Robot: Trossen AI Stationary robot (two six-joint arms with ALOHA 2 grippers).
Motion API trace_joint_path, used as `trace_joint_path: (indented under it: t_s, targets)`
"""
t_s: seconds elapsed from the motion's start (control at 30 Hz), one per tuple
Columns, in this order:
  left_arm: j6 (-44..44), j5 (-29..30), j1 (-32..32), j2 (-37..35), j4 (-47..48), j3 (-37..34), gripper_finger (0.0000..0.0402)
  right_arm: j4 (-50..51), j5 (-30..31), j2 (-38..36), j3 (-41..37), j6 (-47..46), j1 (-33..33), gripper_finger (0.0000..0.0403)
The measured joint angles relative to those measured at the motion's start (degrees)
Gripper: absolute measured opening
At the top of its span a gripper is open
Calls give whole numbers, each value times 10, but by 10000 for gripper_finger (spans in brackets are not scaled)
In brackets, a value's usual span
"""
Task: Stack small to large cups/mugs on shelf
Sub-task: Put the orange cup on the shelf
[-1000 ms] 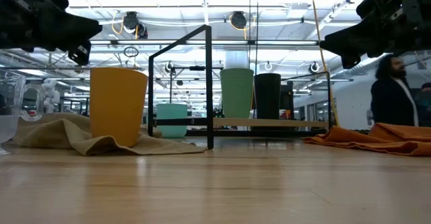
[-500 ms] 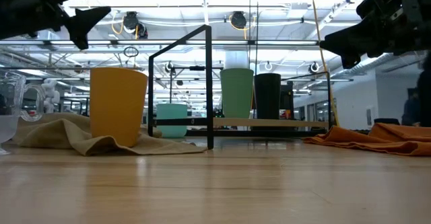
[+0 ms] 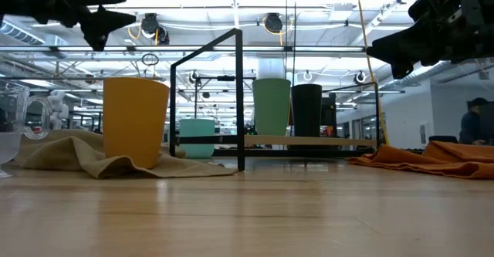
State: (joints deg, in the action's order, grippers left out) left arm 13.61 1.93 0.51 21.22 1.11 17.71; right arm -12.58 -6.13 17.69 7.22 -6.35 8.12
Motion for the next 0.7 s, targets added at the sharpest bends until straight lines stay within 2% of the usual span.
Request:
trace_joint_path:
  t_s: [0.13,0.33,0.57,0.7]
  targets:
    - [8,-11,0,104,86,56,188,0,0,0,0,0,0,96]
    - [7,-46,0,223,124,120,184,0,0,0,0,0,0,96]
    - [27,-57,0,298,265,191,186,2,0,0,0,0,0,96]
    - [31,-60,0,314,273,206,186,3,0,0,0,0,0,96]
